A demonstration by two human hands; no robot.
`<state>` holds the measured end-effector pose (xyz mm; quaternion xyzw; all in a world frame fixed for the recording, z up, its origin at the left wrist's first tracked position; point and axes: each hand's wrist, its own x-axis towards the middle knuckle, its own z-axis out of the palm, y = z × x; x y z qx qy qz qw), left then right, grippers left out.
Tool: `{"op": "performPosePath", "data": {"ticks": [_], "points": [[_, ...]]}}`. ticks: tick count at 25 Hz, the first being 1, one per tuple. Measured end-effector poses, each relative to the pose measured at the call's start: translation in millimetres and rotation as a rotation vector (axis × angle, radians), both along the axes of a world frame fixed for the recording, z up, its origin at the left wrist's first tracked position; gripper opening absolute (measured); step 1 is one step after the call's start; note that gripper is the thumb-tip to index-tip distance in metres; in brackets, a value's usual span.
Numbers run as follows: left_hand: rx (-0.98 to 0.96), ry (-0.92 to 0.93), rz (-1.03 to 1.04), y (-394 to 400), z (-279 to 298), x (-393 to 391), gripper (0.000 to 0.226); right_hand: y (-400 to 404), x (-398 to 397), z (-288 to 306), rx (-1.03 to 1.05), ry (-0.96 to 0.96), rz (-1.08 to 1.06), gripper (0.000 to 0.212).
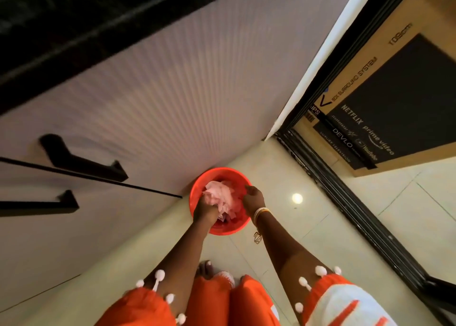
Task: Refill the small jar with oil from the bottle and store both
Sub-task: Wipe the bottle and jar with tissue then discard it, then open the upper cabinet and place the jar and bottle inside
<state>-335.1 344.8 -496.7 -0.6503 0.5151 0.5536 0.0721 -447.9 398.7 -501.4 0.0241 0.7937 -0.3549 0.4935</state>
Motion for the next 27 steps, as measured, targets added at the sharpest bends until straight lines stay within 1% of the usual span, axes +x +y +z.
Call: {"op": "performPosePath", "data": {"ticks": [2,4,10,12,14,15,17,19,21,23,27], "points": [[0.007,-0.034,-0.005,-1.9,12.9,6.9,0.042,3.4,3.5,17.1,0.056,0.011,0.040,0.042],[-0.007,-0.059,-0.034,-6.9,47.5,10.7,0.037,4.3,7.5,50.5,0.063,0.006,0.102,0.040],[-0.142,-0.083,-0.189,2.9,213.4,13.6,0.037,11.5,23.4,205.7,-0.032,-0.026,0.242,0.029],[-0.192,-0.073,-0.270,10.8,269.3,20.6,0.034,18.0,30.3,263.0,-0.029,0.024,0.365,0.028],[-0.265,-0.026,-0.349,15.3,307.3,29.6,0.027,21.3,35.8,297.1,-0.045,0.119,0.503,0.026],[-0.304,-0.015,-0.345,17.5,324.5,34.6,0.026,23.5,38.9,311.8,-0.052,0.154,0.559,0.027],[-0.357,-0.007,-0.285,24.3,355.5,43.9,0.033,26.0,45.0,321.4,-0.042,0.215,0.620,0.027],[-0.401,-0.010,-0.218,30.2,377.4,53.1,0.037,26.1,49.4,326.0,-0.070,0.265,0.608,0.024],[-0.475,-0.008,-0.218,36.7,398.4,67.2,0.036,31.5,62.4,370.3,-0.140,0.316,0.621,0.029],[-0.584,-0.031,-0.253,37.7,419.4,79.6,0.037,30.4,70.5,405.4,-0.200,0.411,0.703,0.036],[-0.777,-0.048,-0.238,29.2,458.8,101.9,0.035,8.8,86.9,450.8,-0.331,0.550,0.846,0.035]]}}
